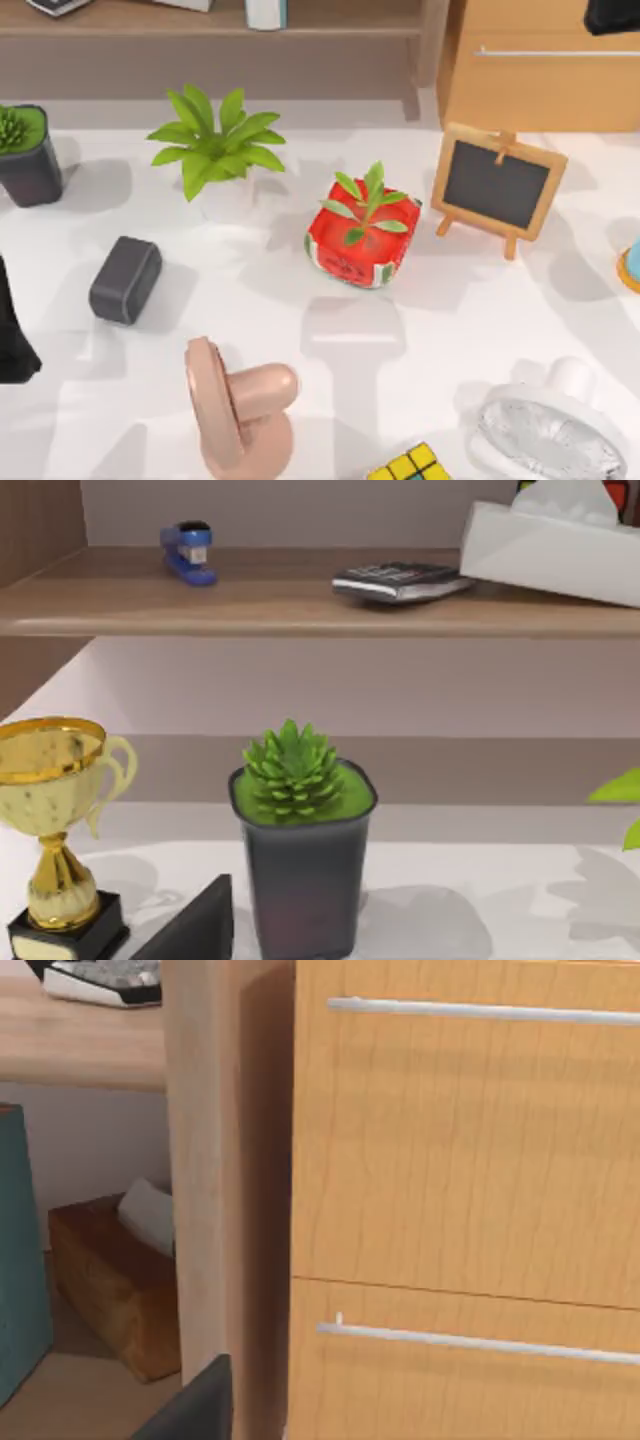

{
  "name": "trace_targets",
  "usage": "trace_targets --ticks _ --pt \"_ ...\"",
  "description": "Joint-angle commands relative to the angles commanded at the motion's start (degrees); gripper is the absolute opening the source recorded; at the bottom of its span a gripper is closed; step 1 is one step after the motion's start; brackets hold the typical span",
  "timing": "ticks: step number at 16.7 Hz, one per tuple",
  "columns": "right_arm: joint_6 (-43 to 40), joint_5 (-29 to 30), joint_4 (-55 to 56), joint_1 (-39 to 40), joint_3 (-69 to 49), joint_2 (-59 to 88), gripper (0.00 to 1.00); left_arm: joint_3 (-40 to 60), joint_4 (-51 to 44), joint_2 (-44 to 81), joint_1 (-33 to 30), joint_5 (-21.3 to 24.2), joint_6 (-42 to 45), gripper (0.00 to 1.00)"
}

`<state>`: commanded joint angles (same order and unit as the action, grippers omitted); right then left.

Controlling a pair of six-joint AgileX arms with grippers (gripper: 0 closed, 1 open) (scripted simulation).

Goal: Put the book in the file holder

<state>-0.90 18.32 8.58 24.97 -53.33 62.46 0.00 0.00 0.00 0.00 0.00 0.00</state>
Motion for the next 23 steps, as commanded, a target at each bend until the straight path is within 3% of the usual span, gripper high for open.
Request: trace_targets --ticks 8,13,17,23 --pt "-0.14 16.62 9.93 13.43 -37.63 48.42 1.0 0.0 0.0 0.0 0.0 0.0 0.0 1.0" --pt "0.18 24.76 15.94 17.8 -54.59 70.73 1.0 0.0 0.0 0.0 0.0 0.0 0.0 1.0" --pt "0.3 27.94 18.59 19.36 -61.15 78.95 1.0 0.0 0.0 0.0 0.0 0.0 0.0 1.0" --pt "0.32 28.05 18.66 19.17 -61.35 79.48 1.0 0.0 0.0 0.0 0.0 0.0 0.0 1.0"
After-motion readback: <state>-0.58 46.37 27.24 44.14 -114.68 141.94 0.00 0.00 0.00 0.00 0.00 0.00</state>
